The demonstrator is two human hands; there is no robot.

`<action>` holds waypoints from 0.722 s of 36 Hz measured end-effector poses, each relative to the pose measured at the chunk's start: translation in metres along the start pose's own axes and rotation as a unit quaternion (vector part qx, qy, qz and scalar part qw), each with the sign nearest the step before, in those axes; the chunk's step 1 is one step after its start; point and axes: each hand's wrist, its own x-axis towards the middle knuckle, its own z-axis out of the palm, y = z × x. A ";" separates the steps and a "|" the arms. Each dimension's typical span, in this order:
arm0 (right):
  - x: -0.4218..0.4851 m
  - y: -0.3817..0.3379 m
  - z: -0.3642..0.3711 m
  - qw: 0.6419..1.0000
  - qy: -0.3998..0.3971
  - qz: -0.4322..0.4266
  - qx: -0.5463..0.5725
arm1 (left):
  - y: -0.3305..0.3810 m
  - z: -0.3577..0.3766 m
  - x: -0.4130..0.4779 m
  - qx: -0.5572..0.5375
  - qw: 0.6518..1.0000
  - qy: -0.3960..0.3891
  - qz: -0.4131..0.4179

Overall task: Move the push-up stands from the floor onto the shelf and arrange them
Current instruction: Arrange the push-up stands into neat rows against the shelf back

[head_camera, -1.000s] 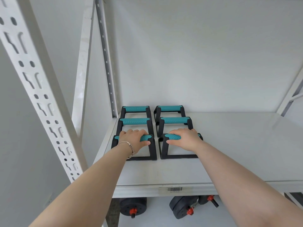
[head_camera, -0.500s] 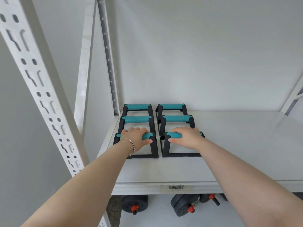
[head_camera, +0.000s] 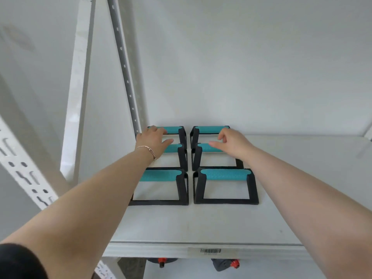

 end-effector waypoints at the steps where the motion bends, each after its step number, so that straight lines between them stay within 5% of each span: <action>1: 0.011 0.003 -0.001 1.000 0.012 -0.005 -0.009 | -0.001 0.000 0.010 0.009 1.000 -0.001 0.002; 8: 0.097 0.019 0.000 0.995 0.032 0.007 -0.093 | -0.012 0.014 0.084 0.045 0.996 -0.082 -0.010; 15: 0.148 0.034 0.025 0.988 -0.103 0.036 -0.113 | -0.018 0.048 0.131 0.049 0.984 -0.172 0.000; 26: 0.160 0.033 0.040 0.983 -0.131 0.070 -0.106 | -0.024 0.078 0.147 0.044 0.987 -0.152 -0.021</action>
